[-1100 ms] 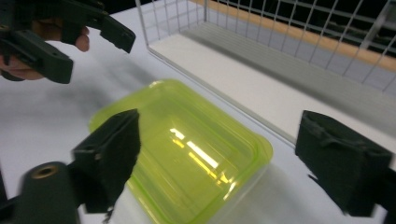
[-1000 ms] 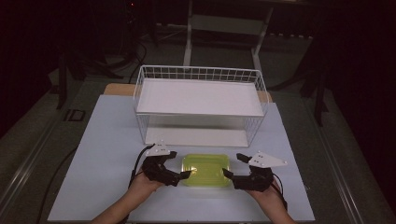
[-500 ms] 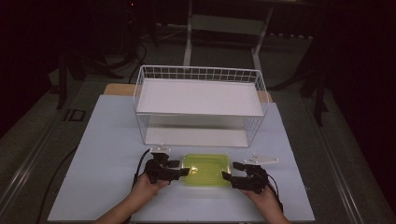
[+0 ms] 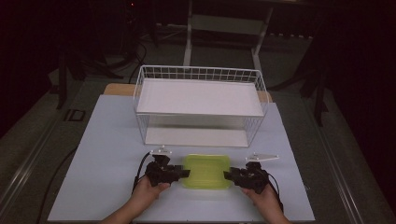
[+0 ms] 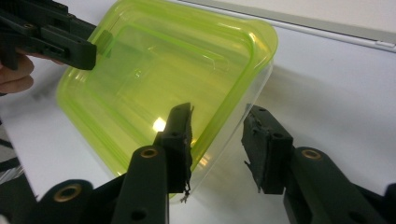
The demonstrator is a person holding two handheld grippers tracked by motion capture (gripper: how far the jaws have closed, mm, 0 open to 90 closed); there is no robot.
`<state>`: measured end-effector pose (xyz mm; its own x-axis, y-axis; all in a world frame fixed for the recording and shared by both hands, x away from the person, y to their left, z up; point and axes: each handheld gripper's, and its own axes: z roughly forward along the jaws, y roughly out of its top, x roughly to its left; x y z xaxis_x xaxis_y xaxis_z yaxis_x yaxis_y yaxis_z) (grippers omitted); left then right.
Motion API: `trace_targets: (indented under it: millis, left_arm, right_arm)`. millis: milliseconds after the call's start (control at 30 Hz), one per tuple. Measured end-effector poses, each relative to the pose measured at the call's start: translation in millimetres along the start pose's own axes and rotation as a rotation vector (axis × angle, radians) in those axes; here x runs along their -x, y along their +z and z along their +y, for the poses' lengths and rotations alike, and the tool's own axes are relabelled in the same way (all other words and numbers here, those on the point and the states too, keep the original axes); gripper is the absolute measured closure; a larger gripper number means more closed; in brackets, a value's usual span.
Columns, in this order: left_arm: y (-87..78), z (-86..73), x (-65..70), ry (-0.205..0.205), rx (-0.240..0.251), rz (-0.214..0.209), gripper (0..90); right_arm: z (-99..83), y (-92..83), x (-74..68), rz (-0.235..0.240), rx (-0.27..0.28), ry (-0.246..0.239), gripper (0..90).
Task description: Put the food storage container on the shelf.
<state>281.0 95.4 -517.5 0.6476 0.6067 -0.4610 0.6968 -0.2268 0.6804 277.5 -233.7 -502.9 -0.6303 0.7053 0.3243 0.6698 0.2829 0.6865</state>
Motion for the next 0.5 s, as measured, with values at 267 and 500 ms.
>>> trace_targets:
  millis: [267,500]
  left_arm:
    - [-5.6,-3.2,8.0,0.021,-0.016,0.008,69.8]
    - [-12.0,-4.7,17.6,0.017,-0.036,0.026,77.8]
  right_arm:
    - [-2.4,-5.7,-7.3,0.012,-0.010,-0.012,67.3]
    - [-4.1,-9.3,-17.1,-0.009,-0.024,-0.015,74.4]
